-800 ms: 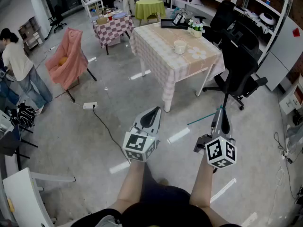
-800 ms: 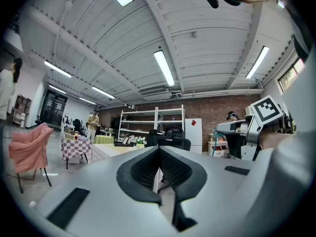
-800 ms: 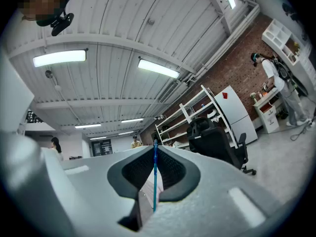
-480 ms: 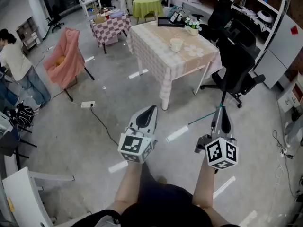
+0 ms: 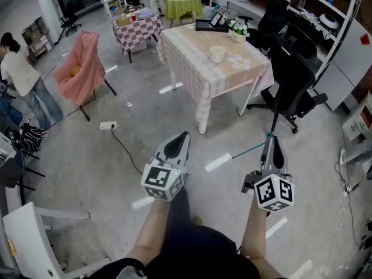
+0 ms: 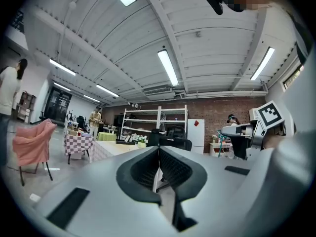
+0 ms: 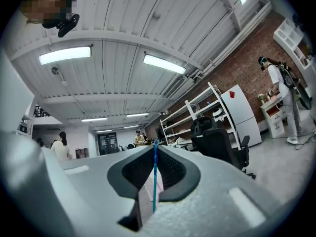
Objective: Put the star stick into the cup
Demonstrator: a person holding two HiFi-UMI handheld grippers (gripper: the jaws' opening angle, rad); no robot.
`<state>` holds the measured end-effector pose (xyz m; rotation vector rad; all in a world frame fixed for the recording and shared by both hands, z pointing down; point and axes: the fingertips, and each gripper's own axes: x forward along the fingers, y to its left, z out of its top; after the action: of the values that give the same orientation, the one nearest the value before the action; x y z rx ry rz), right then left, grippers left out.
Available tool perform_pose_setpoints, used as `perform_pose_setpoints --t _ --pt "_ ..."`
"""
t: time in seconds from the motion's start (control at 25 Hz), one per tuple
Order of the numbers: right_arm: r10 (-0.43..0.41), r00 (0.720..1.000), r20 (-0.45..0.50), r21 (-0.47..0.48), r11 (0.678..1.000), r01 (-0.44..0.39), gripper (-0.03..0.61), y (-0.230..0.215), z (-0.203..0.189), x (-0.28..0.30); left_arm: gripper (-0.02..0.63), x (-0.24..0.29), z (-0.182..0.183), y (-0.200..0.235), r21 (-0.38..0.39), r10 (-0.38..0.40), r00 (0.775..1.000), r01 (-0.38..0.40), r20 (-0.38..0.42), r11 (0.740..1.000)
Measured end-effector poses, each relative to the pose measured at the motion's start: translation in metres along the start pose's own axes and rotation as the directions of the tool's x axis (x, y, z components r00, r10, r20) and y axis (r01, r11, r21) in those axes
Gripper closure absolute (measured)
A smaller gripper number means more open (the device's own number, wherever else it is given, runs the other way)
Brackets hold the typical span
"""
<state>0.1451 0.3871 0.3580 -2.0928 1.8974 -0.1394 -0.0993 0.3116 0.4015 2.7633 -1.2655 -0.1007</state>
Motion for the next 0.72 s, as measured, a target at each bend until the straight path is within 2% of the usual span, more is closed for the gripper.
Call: perform_pose_setpoints --t 0.28,0.72 --pt "-0.005 1.0 -0.018 0.0 1.0 0.005 0.561 -0.006 -0.013 0.035 0.601 0.036 -0.006 0.006 0.008 -0.024 0.999 0.024 -0.021 1.0" --pt "0.001 0.997 -0.071 0.0 1.0 -0.001 0.561 -0.002 -0.031 0.114 0.601 0.11 -0.005 0.041 -0.007 -0.052 0.997 0.052 -0.049 0.999"
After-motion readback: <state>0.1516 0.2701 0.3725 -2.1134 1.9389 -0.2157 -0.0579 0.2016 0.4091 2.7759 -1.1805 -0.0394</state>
